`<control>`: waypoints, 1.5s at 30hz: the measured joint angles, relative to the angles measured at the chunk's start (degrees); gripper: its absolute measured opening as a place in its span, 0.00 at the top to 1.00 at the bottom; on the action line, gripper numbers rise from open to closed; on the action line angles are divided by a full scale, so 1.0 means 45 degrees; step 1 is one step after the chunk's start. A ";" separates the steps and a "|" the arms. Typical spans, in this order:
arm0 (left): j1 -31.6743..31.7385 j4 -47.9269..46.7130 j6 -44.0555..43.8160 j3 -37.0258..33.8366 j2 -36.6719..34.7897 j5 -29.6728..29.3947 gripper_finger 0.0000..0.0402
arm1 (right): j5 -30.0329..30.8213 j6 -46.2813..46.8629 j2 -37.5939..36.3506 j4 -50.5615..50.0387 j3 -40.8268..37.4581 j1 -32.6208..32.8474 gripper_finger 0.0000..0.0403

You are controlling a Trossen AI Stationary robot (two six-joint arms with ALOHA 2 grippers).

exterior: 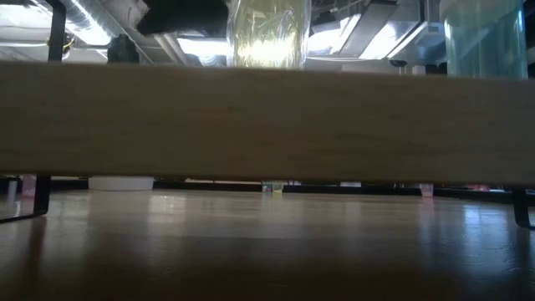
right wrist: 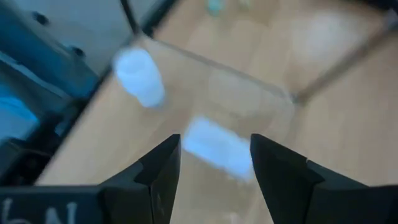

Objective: Pick and place medicine bottles onto shelf by color
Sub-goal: Put the top white pill bottle on the shelf aligned with the other white pill bottle

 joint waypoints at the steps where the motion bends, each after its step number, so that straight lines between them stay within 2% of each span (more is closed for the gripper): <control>1: 0.0000 0.0000 -0.0002 0.0000 0.0000 0.0000 0.32 | -0.0442 -0.0171 0.0053 0.0411 0.0000 0.0011 0.51; 5: 0.0000 0.0000 -0.0002 0.0000 0.0000 0.0000 0.32 | -0.1476 -0.0659 0.0346 0.1603 0.0000 0.0061 0.51; 12: 0.0000 0.0000 -0.0012 0.0000 0.0000 0.0000 0.32 | -0.1465 -0.0685 0.0853 0.1824 0.0000 0.0020 0.51; 21: 0.0000 0.0000 -0.0031 0.0000 0.0000 0.0002 0.32 | -0.0125 -0.1350 0.1118 0.1849 0.0000 0.0020 0.51; 34: 0.0000 0.0005 -0.0041 0.0000 0.0000 0.0001 0.32 | 0.0569 -0.1345 0.1486 0.1595 0.0005 -0.0219 0.51; 38: 0.0000 0.0005 -0.0041 0.0000 0.0000 0.0000 0.32 | 0.1406 -0.1294 0.1540 0.1451 0.0005 -0.0223 0.51; 45: 0.0000 0.0005 -0.0041 0.0000 0.0000 0.0005 0.32 | 0.1495 -0.1295 0.1540 0.1301 0.0005 -0.0253 0.51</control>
